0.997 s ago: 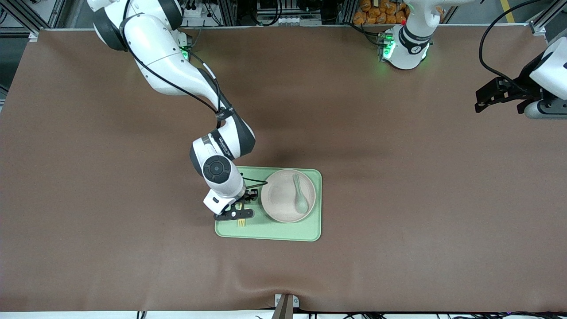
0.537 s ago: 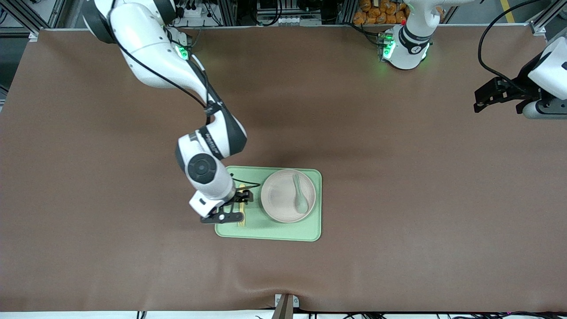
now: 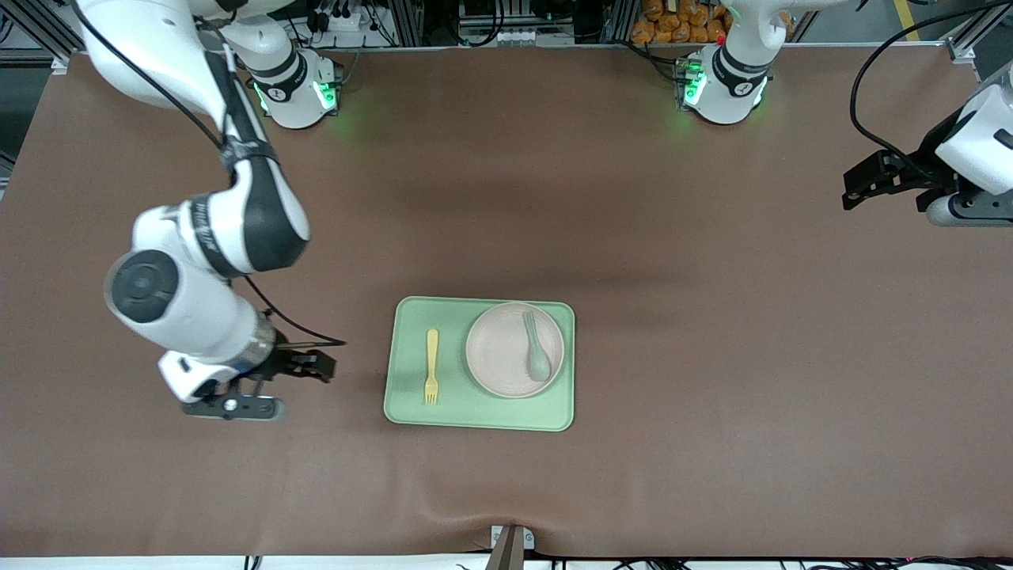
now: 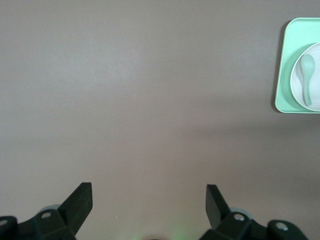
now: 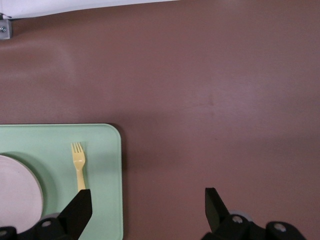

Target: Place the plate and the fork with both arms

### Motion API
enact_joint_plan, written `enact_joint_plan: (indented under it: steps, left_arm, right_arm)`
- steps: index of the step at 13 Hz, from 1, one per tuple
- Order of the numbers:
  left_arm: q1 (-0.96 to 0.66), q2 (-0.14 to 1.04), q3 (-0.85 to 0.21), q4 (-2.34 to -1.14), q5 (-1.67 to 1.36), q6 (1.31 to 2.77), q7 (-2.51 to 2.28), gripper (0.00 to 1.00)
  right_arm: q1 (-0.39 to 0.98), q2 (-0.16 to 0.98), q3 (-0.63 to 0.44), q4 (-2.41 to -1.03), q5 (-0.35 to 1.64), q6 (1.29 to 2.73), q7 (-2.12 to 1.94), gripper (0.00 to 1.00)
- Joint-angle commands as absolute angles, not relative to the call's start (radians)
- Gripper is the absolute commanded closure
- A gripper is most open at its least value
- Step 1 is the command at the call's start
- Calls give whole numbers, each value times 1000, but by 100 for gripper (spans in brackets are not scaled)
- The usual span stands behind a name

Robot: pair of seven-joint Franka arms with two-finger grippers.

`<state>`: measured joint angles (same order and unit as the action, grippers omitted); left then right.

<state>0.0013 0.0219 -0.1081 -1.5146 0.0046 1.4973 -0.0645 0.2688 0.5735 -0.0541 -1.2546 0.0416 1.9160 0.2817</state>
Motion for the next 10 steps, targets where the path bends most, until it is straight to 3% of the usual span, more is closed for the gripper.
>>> enact_joint_plan:
  steps: [1, 8, 10]
  left_arm:
    - [5, 15, -117, -1516, 26, 1502, -81, 0]
    - [6, 0, -115, -1514, 26, 1493, -83, 0]
    - [2, 0, -117, -1516, 26, 1491, -84, 0]
  right_arm:
    - [183, 497, -37, -1285, 54, 1847, 192, 0]
    - [40, 292, -40, -1330, 43, 1635, 57, 0]
    - [-8, 206, -38, -1396, 44, 1631, 46, 0]
